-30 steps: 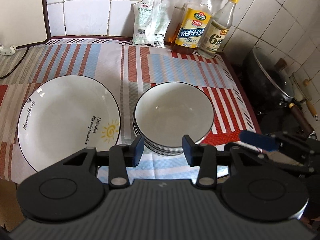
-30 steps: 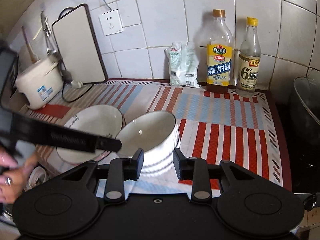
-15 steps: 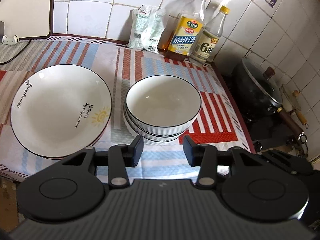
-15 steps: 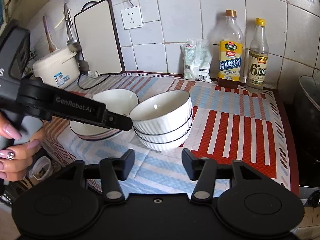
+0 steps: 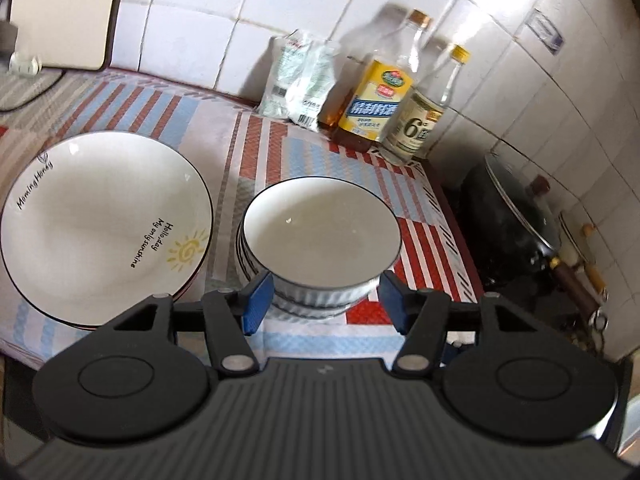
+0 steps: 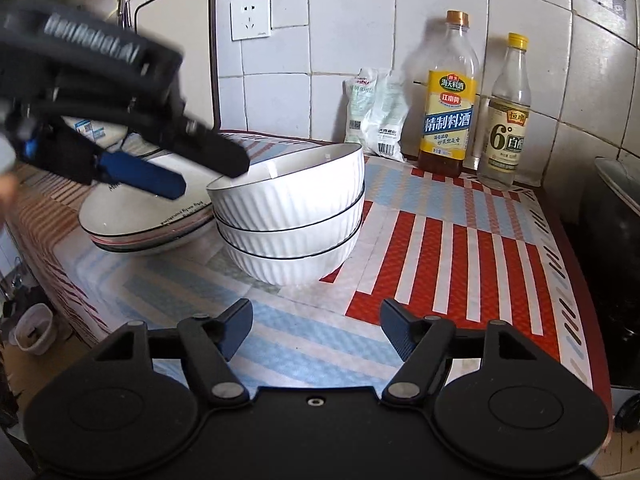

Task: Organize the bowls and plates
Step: 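Grasp the rim of the stacked white bowls with both grippers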

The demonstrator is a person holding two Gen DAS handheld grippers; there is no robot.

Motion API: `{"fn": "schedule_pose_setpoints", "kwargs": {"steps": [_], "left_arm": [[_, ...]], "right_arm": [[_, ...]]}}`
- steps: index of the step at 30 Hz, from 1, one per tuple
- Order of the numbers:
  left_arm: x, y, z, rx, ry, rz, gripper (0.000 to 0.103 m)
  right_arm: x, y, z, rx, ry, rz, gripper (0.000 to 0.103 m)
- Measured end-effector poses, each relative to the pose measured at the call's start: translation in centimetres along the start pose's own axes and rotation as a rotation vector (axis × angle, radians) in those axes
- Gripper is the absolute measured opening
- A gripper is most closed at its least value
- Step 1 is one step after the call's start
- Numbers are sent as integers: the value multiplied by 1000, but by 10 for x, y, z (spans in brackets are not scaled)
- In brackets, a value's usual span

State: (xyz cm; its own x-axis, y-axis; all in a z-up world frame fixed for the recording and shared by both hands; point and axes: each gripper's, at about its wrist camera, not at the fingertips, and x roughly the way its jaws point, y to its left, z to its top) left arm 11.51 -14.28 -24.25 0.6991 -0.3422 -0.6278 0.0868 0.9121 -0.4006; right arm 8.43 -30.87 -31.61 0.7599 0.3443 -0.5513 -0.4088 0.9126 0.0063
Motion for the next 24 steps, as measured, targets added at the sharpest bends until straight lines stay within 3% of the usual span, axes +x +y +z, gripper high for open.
{"fn": "schedule_pose_setpoints", "kwargs": {"steps": [4,7,11,19,24], "left_arm": [[17,-5,11,-34,51,52,61],[26,-10,11,-5,56,104,62],[34,-12,8,45,70,169,62],[40,1,10,43,75,194,63],[50,16,10,-30,104,156,61]], "right_arm": [[6,2,5,12,-6,-7,77],[10,3,4,-19,-22,-14,89],[16,4,5,-55,-35,-34,89],[33,4,14,-70,-59,-6,90],[49,7,15,-105,-57,29,96]]}}
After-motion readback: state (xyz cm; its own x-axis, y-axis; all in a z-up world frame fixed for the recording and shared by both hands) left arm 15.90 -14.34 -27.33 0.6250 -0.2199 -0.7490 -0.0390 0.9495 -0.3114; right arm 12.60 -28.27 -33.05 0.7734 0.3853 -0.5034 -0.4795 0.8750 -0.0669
